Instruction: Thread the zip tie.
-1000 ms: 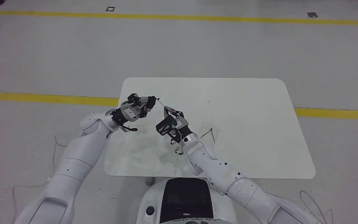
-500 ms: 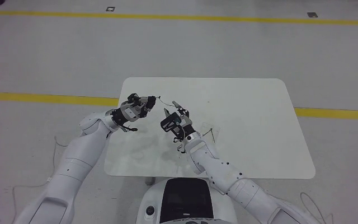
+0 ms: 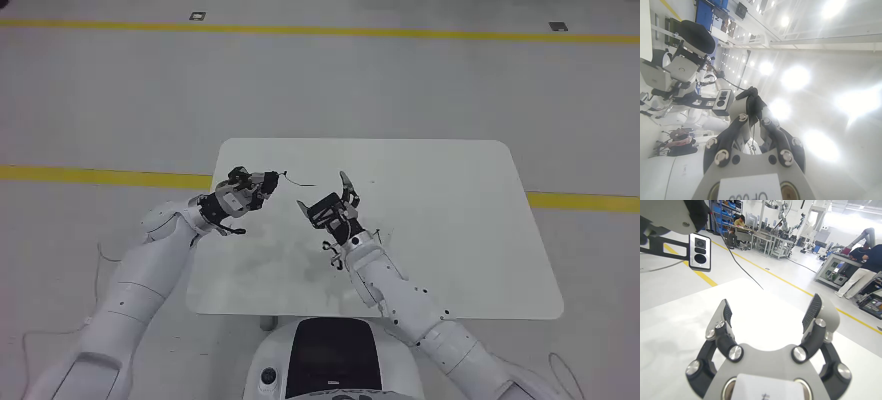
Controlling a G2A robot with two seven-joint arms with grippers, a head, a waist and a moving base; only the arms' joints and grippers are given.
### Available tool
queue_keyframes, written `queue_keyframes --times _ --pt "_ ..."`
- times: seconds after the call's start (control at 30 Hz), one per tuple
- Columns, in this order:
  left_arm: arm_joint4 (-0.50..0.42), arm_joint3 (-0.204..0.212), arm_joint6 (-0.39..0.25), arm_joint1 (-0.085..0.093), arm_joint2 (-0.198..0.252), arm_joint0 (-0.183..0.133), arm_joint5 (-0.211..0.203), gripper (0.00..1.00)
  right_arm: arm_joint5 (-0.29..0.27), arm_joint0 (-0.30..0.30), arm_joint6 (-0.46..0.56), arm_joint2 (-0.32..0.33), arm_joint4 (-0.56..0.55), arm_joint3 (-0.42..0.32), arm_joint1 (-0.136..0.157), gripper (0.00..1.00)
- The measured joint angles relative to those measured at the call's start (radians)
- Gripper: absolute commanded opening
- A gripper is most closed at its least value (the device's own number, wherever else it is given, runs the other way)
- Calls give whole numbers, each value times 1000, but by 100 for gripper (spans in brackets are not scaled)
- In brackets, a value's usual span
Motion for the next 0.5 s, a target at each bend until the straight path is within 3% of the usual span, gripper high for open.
queue_keyframes --times 0.13,0.27,0.5 --pt "0 0 0 0 0 0 0 0 -5 -2 -1 2 4 -1 0 100" --pt "-19 -24 6 0 -4 14 12 0 -81 -15 -24 51 79 8 6 100" --pt "-47 -34 -90 12 -34 32 76 0 -231 -53 -54 155 135 -10 32 100"
